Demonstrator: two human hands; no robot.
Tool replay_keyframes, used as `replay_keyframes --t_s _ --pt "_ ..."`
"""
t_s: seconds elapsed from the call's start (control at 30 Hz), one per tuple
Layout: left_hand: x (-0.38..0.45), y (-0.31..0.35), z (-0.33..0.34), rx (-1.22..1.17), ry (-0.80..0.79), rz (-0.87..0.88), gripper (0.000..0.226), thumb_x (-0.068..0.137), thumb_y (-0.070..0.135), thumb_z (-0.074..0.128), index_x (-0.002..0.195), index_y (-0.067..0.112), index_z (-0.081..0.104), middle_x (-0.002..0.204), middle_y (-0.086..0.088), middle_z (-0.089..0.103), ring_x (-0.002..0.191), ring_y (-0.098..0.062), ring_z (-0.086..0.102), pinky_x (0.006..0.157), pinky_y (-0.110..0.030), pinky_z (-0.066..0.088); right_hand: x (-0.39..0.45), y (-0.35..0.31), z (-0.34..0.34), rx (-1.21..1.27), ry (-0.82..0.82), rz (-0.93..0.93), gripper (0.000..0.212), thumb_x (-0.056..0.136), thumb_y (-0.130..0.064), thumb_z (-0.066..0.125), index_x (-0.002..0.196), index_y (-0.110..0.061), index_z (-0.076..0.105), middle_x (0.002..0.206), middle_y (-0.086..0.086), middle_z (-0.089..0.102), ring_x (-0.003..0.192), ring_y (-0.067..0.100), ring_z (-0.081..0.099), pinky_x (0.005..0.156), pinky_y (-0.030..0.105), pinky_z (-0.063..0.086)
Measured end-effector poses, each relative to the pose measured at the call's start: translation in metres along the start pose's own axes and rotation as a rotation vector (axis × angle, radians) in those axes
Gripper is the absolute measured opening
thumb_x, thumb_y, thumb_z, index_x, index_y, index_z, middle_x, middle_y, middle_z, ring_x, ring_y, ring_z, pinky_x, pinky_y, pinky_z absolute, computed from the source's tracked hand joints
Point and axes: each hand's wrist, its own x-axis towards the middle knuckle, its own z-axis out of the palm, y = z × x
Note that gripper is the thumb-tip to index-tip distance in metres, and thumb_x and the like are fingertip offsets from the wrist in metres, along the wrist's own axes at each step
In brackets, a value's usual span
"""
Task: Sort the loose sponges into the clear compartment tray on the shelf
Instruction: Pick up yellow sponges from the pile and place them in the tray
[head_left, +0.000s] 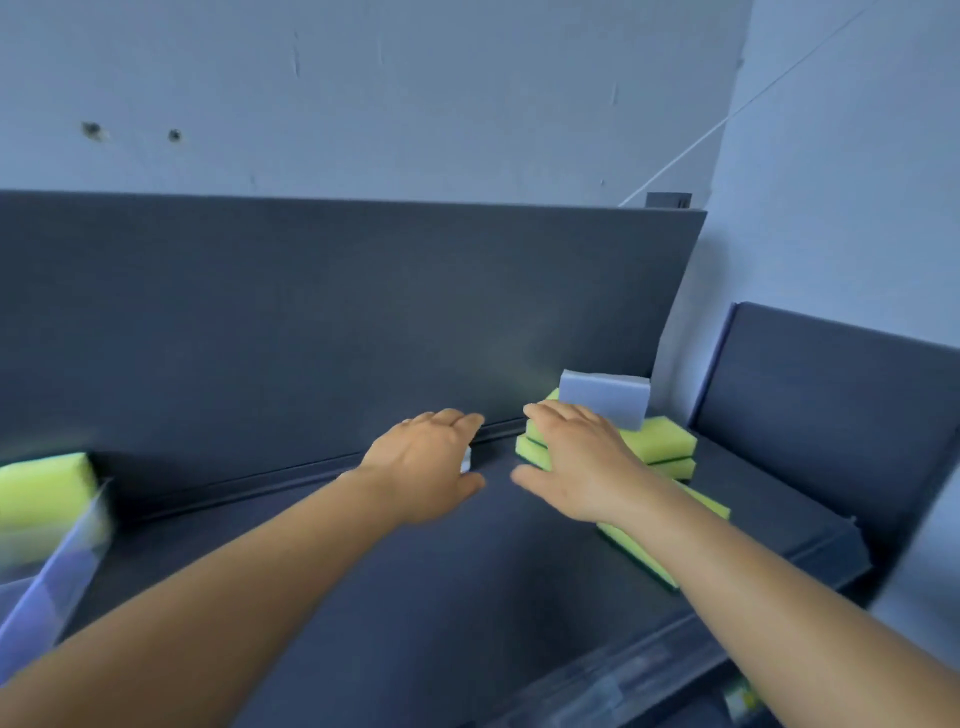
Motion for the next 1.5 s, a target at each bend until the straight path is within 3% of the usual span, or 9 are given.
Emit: replay_keyframes --t_s 0.3,0.53,0.8,0.9,0.97,1.07,1.17,1.37,1.5 --pt "0.04 0.091 0.036 -0.075 -0.09 0.097 0.064 0.094 0.051 0.044 0.147 0.02 0.028 0.147 -0.003 0.04 0.135 -0.024 0.038 0.107 -0.04 0.037 -0.032 0.093 -0.002 -0.038 -0.137 0.288 0.063 0.087 -0.049 0.049 0.138 -0.015 0.035 0.138 0.009 0.045 0.126 0.031 0.042 0.101 0.041 0.04" --pt "0.042 0.115 0.059 -0.094 -0.179 0.067 0.058 0.092 0.053 0.045 0.133 0.013 0.042 0.131 -0.006 0.051 0.123 -0.025 0.044 0.098 -0.042 0.043 -0.046 0.116 0.015 0.158 -0.216 0.364 0.056 0.089 -0.045 0.052 0.135 -0.019 0.034 0.122 0.007 0.049 0.105 0.025 0.054 0.075 0.032 0.043" --pt "0.037 0.101 0.074 -0.467 -0.113 -0.146 0.03 0.08 0.042 0.065 0.08 0.016 0.051 0.086 -0.002 0.059 0.08 -0.02 0.055 0.072 -0.036 0.049 -0.038 0.093 0.032 0.432 -0.125 0.394 0.069 0.074 -0.048 0.069 0.129 -0.018 0.039 0.126 0.006 0.044 0.105 0.025 0.054 0.081 0.033 0.047" --pt "0.03 0.089 0.067 -0.661 0.008 -0.213 0.027 0.076 0.034 0.071 0.082 0.01 0.058 0.089 -0.004 0.06 0.078 -0.017 0.055 0.073 -0.036 0.05 -0.033 0.082 0.034 0.603 -0.039 0.358 0.073 0.077 -0.047 0.068 0.137 -0.019 0.036 0.13 0.004 0.047 0.11 0.021 0.053 0.087 0.031 0.046" --pt "0.023 0.081 0.057 -0.706 0.074 -0.25 0.043 0.072 0.041 0.07 0.105 0.014 0.063 0.108 -0.003 0.058 0.093 -0.015 0.056 0.074 -0.027 0.048 -0.029 0.069 0.033 0.654 0.033 0.298 0.074 0.083 -0.049 0.062 0.143 -0.018 0.031 0.139 0.004 0.042 0.121 0.021 0.047 0.092 0.028 0.041" --pt "0.008 0.067 0.039 -0.763 0.156 -0.328 0.057 0.072 0.04 0.073 0.122 0.022 0.052 0.119 0.002 0.046 0.084 -0.007 0.053 0.066 -0.016 0.042 -0.021 0.043 0.031 0.737 0.087 0.19 0.065 0.092 -0.052 0.043 0.144 -0.016 0.03 0.143 0.003 0.042 0.127 0.021 0.043 0.1 0.032 0.037" --pt "-0.013 0.046 0.019 -0.766 0.203 -0.394 0.055 0.075 0.028 0.075 0.121 0.026 0.044 0.115 0.003 0.04 0.08 -0.01 0.053 0.058 -0.015 0.042 -0.014 0.012 0.025 0.851 0.078 0.135 0.052 0.097 -0.046 0.032 0.143 -0.02 0.031 0.134 -0.002 0.048 0.116 0.016 0.045 0.093 0.03 0.034" --pt "-0.068 -0.018 -0.019 -0.685 0.268 -0.426 0.039 0.076 0.021 0.072 0.103 0.026 0.045 0.091 0.001 0.057 0.067 -0.014 0.053 0.06 -0.03 0.049 -0.004 -0.059 0.012 0.926 0.041 -0.073 0.057 0.092 -0.036 0.052 0.142 -0.043 0.025 0.126 -0.012 0.05 0.111 0.013 0.052 0.091 0.03 0.044" --pt "-0.11 -0.064 -0.039 -0.643 0.351 -0.488 0.026 0.081 0.025 0.068 0.098 0.024 0.048 0.085 0.007 0.055 0.061 -0.011 0.052 0.052 -0.022 0.043 -0.001 -0.113 0.005 0.936 0.028 -0.191 0.057 0.092 -0.028 0.056 0.138 -0.049 0.03 0.107 -0.012 0.055 0.097 0.008 0.054 0.073 0.024 0.045"
